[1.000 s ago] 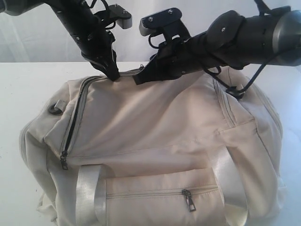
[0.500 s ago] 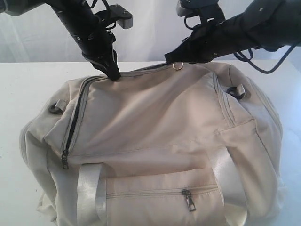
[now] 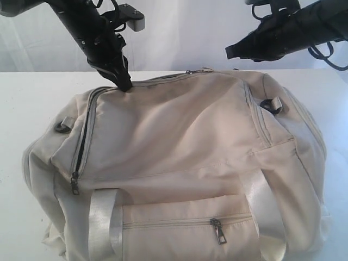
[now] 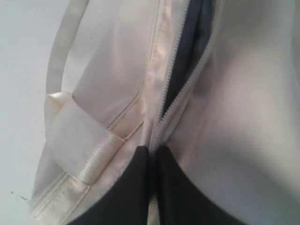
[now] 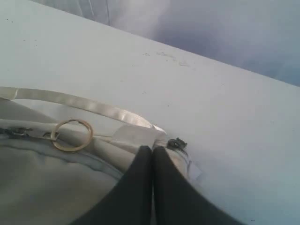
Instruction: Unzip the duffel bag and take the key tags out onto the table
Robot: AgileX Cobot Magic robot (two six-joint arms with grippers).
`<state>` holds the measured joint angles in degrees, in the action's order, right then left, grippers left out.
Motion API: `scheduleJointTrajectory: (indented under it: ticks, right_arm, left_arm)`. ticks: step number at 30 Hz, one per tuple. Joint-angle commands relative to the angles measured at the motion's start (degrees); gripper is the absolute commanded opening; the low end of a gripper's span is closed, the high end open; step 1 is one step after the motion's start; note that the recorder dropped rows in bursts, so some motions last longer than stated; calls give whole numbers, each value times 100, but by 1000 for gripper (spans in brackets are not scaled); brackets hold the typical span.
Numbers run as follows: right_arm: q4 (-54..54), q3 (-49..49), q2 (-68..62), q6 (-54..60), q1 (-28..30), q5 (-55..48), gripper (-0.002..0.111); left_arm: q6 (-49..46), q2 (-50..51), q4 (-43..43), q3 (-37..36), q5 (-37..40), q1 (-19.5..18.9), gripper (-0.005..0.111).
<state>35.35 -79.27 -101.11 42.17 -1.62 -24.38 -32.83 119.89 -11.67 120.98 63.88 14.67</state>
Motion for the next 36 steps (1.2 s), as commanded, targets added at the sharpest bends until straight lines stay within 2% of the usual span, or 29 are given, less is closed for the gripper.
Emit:
scheduleJointTrajectory:
  ticks: [1, 4, 6, 10, 12, 22, 36]
  right_arm:
    - [24, -31, 64, -32, 44, -121, 0]
    - [369, -196, 5, -24, 44, -483, 2]
    - [742, -509, -119, -24, 44, -812, 10]
    - [981, -1301, -593, -72, 44, -1464, 42]
    - [981, -1638, -924, -225, 66, -1721, 50]
    - [1901, -2935, -2184, -242, 393, -3192, 51]
    - [1879, -3015, -2357, -338, 488, -3708, 51]
  left_arm:
    - [88, -53, -15, -46, 206, -69, 0]
    - [53, -53, -221, -46, 183, -69, 0]
    - [-40, -53, -376, -46, 183, -69, 0]
    - [-40, -53, -482, -46, 183, -69, 0]
    - [-40, -53, -476, -46, 199, -69, 0]
    - [-170, -53, -625, -46, 211, -69, 0]
    - [-190, -53, -626, -46, 211, -69, 0]
